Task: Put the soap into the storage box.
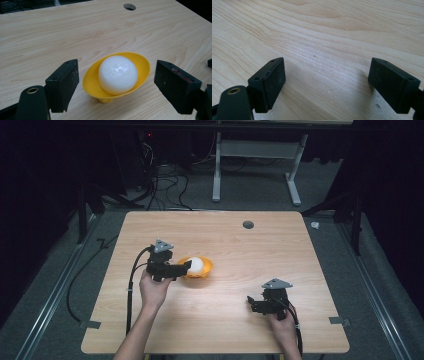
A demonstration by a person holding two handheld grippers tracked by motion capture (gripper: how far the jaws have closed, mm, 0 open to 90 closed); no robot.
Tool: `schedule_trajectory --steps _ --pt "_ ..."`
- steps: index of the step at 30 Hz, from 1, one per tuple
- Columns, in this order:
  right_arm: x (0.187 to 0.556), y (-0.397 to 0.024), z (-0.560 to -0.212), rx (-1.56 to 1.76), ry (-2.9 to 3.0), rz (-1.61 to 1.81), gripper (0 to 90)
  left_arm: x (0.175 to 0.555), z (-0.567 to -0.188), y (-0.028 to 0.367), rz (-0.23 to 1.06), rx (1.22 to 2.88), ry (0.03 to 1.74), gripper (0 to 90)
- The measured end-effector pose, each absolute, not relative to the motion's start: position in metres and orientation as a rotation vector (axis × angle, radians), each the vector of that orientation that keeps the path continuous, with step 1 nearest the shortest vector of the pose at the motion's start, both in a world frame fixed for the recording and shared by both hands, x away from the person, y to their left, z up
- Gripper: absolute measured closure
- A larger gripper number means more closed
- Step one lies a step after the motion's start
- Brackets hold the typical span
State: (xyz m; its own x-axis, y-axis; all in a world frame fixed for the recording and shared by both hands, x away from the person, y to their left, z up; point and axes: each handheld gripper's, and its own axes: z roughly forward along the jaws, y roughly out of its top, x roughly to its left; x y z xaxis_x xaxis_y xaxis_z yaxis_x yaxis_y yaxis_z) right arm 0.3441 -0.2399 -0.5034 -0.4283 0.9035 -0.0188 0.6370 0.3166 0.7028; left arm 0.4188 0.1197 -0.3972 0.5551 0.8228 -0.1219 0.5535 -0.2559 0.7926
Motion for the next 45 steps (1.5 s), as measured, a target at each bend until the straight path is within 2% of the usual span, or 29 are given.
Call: schedule_trajectory --steps 23,45 --pt "0.344 -0.24 -0.503 1.364 2.178 0.88 15.1 0.392 -0.39 0.153 0.437 1.89 1.147 20.2" --pt "0.344 -0.24 -0.503 1.366 2.178 0.88 15.1 0.376 -0.393 0.167 0.432 1.868 1.17 19.9"
